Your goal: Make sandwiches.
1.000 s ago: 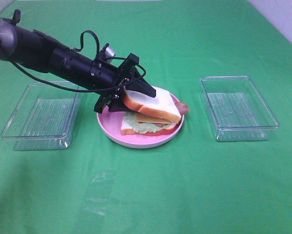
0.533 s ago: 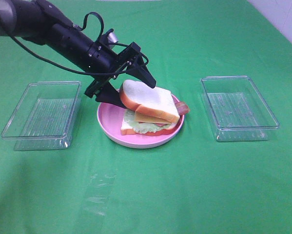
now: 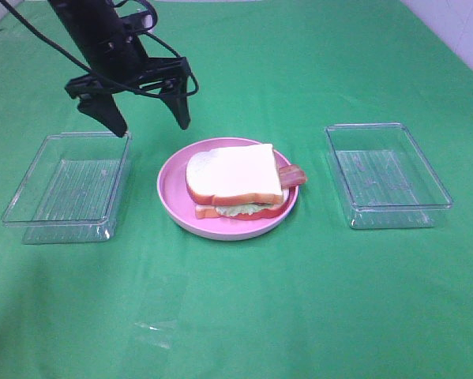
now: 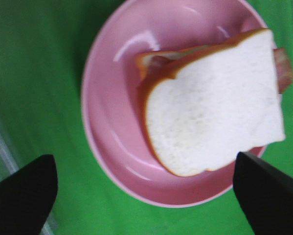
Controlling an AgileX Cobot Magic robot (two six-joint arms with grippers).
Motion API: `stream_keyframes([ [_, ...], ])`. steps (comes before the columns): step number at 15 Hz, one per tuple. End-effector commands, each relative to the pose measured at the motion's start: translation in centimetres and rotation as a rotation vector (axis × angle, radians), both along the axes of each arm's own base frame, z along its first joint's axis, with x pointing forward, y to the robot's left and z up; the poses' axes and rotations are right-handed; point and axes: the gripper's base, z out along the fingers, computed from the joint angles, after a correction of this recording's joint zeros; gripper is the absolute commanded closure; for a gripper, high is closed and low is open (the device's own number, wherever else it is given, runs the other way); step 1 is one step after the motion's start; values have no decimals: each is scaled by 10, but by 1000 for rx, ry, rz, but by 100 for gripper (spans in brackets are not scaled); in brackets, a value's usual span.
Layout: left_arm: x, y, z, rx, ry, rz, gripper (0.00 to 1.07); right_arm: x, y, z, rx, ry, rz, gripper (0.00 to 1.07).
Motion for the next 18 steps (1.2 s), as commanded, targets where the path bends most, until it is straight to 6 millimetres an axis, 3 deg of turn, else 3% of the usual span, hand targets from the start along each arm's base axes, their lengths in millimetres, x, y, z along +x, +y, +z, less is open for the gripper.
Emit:
stream_keyframes([
  [1,-14,18,22,160,15,-10,16,-4,0,-1,12,-29,-13,12],
  [4,-26,67,58,305,-72,27,17,-4,0,-1,12,-29,-13,12],
  [5,-32,104,61,304,-41,99,17,-4,0,-1,12,-29,-13,12],
  [8,-49,163,56,310,32,183,17,-4,0,-1,12,-29,-13,12],
  [10,-60,179,51,307,70,202,17,-4,0,-1,12,-29,-13,12],
  [11,-80,184,52,304,92,213,17,-4,0,-1,12,-29,-13,12],
  [12,-87,184,54,303,90,213,17,-4,0,-1,12,-29,-13,12],
  [16,-153,175,70,220,-26,211,17,-4,0,-1,12,-29,-13,12],
  [17,-202,170,73,179,-110,182,17,-4,0,-1,12,-29,-13,12],
  [18,-229,169,77,177,-173,178,17,-4,0,-1,12,-29,-13,12],
])
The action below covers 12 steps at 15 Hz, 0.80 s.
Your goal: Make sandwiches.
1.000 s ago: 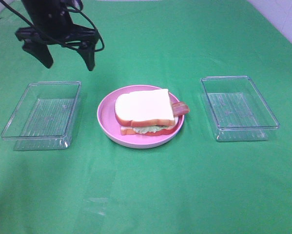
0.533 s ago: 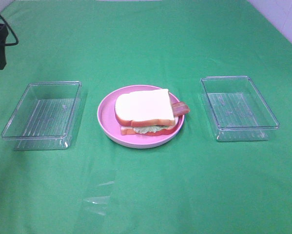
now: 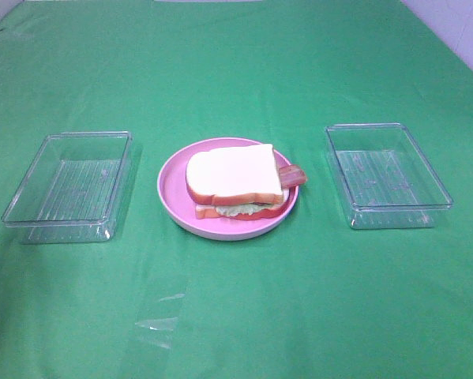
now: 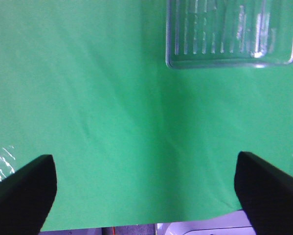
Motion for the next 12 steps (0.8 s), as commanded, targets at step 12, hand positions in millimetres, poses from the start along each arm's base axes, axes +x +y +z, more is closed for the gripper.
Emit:
stream_keyframes([
  [12,-254,-6,-4,56,-851,-26,17,-4,0,-1,12,-29,-13,12],
])
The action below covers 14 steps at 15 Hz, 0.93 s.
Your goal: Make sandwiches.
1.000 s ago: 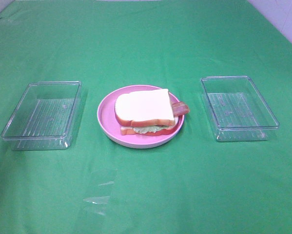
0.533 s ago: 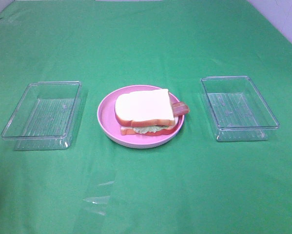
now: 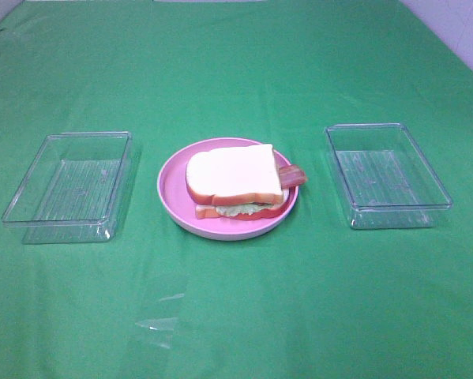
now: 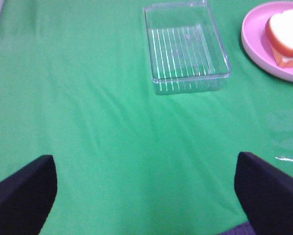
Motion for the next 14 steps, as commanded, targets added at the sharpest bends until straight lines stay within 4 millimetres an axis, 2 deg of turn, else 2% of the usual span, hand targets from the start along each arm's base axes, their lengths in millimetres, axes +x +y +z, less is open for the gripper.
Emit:
stream_keyframes([
  [1,-19,0,-6,16,-92,0,17,-4,0,-1,12,-29,-13,12],
  [10,-18,-10,-5,-104,-87,-59,17,-2,0,-1,15,-19,-11,12],
  [14,-17,-10,-5,-105,-82,-59,17,-2,0,-1,15,-19,-11,12],
])
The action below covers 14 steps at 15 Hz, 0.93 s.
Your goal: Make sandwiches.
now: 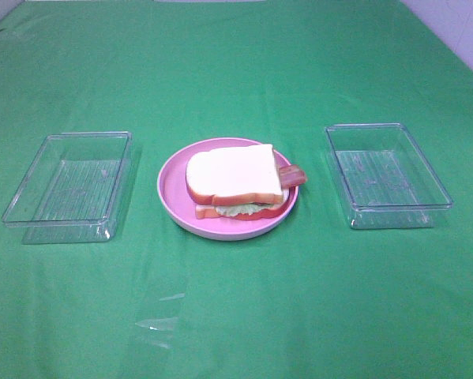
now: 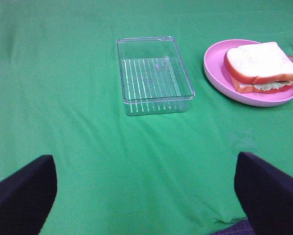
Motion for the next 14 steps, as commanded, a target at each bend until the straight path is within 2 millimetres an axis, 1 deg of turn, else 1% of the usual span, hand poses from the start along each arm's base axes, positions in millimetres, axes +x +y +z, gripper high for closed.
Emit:
stream_keyframes([
  [1,-2,-1,-1,-15,-17,-2,17,-2,0,-1,12,-19,-12,12],
  [3,-2,0,-1,-5,-19,1,17,-2,0,-1,12,-19,-12,12],
  [5,-1,3,-1,53,-18,14,17,-2,0,-1,12,-19,-12,12],
  [14,-1,3,-1,56,-17,16,17,-2,0,-1,12,-19,-12,12],
])
